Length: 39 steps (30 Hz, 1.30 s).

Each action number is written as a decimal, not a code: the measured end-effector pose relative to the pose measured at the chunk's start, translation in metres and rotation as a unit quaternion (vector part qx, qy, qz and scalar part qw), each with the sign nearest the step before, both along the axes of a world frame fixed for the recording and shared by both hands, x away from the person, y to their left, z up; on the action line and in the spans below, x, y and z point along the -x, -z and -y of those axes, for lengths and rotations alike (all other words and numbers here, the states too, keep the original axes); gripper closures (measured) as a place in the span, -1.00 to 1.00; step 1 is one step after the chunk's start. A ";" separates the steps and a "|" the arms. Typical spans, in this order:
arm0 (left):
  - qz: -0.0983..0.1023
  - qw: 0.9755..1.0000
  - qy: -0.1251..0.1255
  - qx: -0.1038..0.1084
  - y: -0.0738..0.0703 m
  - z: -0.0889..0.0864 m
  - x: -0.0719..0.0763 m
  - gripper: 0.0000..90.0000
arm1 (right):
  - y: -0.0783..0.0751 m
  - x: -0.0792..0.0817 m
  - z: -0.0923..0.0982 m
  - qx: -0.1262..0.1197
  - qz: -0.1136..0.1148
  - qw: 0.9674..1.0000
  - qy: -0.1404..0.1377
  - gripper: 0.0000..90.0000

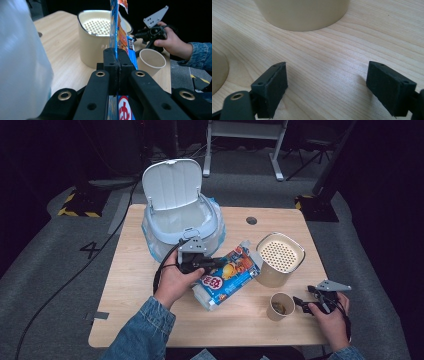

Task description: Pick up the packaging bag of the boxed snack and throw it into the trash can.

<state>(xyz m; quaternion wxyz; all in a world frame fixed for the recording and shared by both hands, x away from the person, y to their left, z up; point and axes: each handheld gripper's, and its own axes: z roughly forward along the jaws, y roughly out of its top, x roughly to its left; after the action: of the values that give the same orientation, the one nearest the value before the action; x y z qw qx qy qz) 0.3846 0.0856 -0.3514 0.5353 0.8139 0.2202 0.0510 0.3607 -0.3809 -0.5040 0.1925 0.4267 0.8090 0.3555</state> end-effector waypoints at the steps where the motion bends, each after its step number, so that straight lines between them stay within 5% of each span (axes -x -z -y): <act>1: 0.002 1.000 0.003 0.001 -0.003 -0.001 0.000 0.97 | 0.000 0.000 0.000 0.001 0.000 1.000 0.000 -0.61; 12: 0.037 0.999 0.012 0.025 -0.043 -0.019 -0.002 0.97 | 0.000 0.000 0.000 0.000 0.000 1.000 0.000 -0.61; 19: 0.051 0.997 0.005 0.049 -0.064 -0.032 -0.005 0.97 | 0.000 0.000 0.000 0.000 0.000 1.000 0.000 -0.62; 26: 0.073 0.996 -0.012 0.051 -0.089 -0.042 -0.011 0.97 | 0.000 0.000 0.000 0.000 0.000 1.000 0.000 -0.62; 39: 0.117 0.989 -0.053 0.070 -0.134 -0.051 -0.026 0.97 | 0.000 0.000 0.000 0.000 0.000 1.000 0.001 -0.62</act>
<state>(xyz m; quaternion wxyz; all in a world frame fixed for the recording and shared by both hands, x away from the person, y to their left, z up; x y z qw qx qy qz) 0.4104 0.1363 -0.2173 0.6091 0.7504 0.2020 0.1585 0.3606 -0.3808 -0.5041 0.1928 0.4272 0.8087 0.3556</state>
